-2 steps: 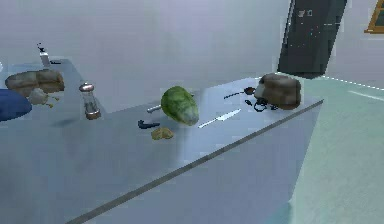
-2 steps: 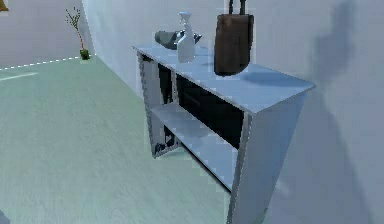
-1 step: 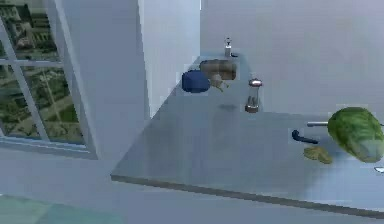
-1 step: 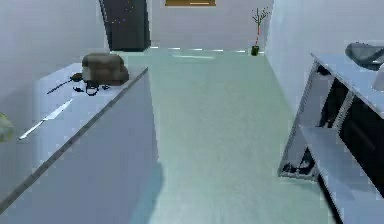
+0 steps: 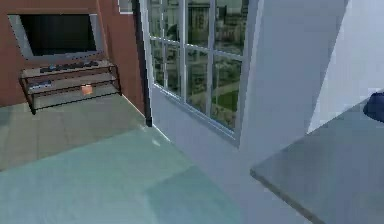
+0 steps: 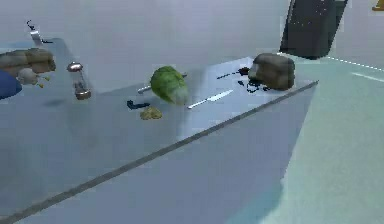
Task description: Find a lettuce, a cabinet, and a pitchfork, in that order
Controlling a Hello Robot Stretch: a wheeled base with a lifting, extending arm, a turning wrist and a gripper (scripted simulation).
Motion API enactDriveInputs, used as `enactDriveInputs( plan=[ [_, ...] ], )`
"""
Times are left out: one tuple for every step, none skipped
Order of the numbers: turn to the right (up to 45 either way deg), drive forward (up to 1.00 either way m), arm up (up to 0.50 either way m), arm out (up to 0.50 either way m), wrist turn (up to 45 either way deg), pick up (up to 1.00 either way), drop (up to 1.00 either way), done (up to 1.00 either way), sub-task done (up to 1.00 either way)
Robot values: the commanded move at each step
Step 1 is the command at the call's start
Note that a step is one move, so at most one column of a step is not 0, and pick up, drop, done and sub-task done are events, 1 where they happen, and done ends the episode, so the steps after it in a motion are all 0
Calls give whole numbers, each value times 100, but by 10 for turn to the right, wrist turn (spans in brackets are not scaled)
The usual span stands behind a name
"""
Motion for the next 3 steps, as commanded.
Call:
enactDriveInputs(
  plan=[
    [-390,0,0,0,0,0,0,0,0],
    [0,100,0,0,0,0,0,0,0],
    [-30,0,0,0,0,0,0,0,0]
  ],
)
